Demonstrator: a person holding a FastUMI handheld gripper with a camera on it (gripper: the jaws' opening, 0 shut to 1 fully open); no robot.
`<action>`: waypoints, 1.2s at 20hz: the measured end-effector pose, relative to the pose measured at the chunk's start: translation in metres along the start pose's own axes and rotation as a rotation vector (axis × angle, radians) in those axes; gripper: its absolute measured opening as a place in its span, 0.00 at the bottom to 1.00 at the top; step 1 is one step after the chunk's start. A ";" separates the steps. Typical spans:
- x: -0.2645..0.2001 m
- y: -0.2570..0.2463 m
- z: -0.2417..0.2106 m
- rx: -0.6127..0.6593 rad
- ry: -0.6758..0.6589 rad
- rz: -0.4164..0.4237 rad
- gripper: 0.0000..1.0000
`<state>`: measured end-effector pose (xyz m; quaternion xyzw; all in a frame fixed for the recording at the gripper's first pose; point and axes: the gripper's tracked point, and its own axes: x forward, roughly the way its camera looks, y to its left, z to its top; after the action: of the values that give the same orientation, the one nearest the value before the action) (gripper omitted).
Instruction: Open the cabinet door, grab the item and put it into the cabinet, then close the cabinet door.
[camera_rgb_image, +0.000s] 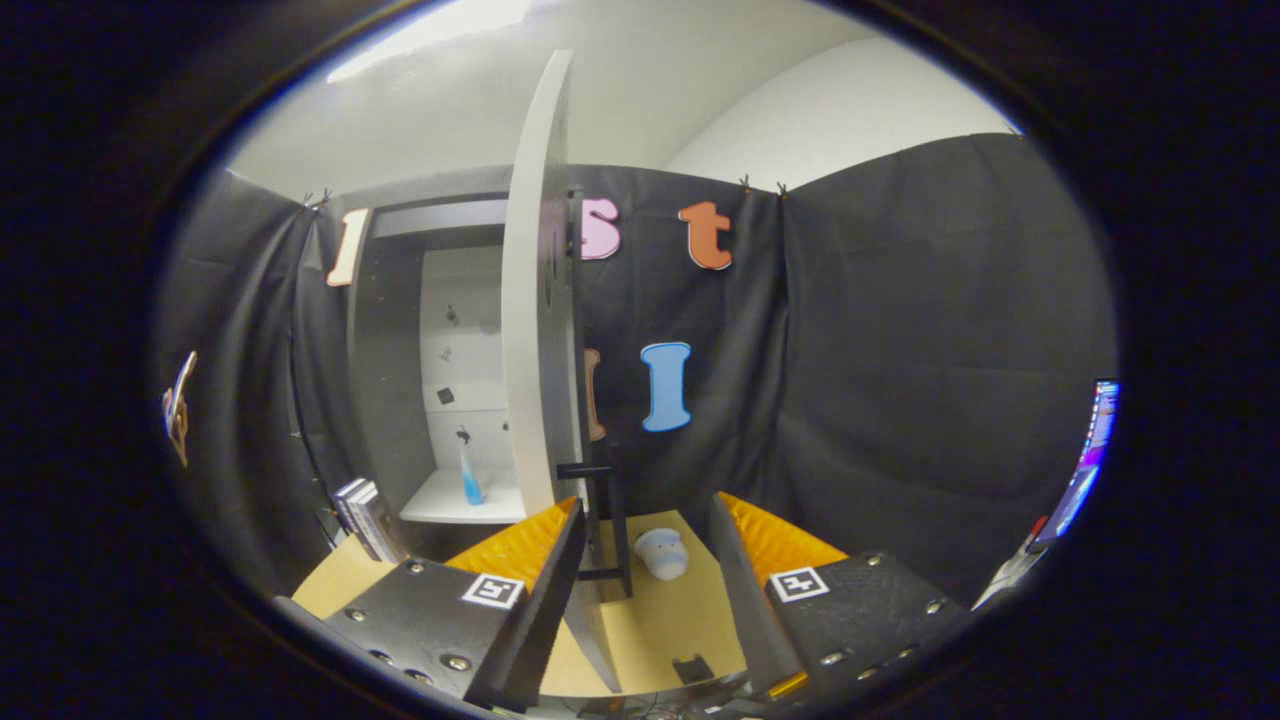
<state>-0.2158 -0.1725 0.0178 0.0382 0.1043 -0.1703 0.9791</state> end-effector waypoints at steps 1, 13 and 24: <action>-0.001 0.003 0.000 0.004 -0.001 0.006 0.75; 0.006 0.073 -0.005 0.030 0.010 0.194 0.75; 0.029 0.153 -0.012 0.125 0.035 0.405 0.75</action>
<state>-0.1393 -0.0368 0.0056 0.1220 0.1006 0.0246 0.9871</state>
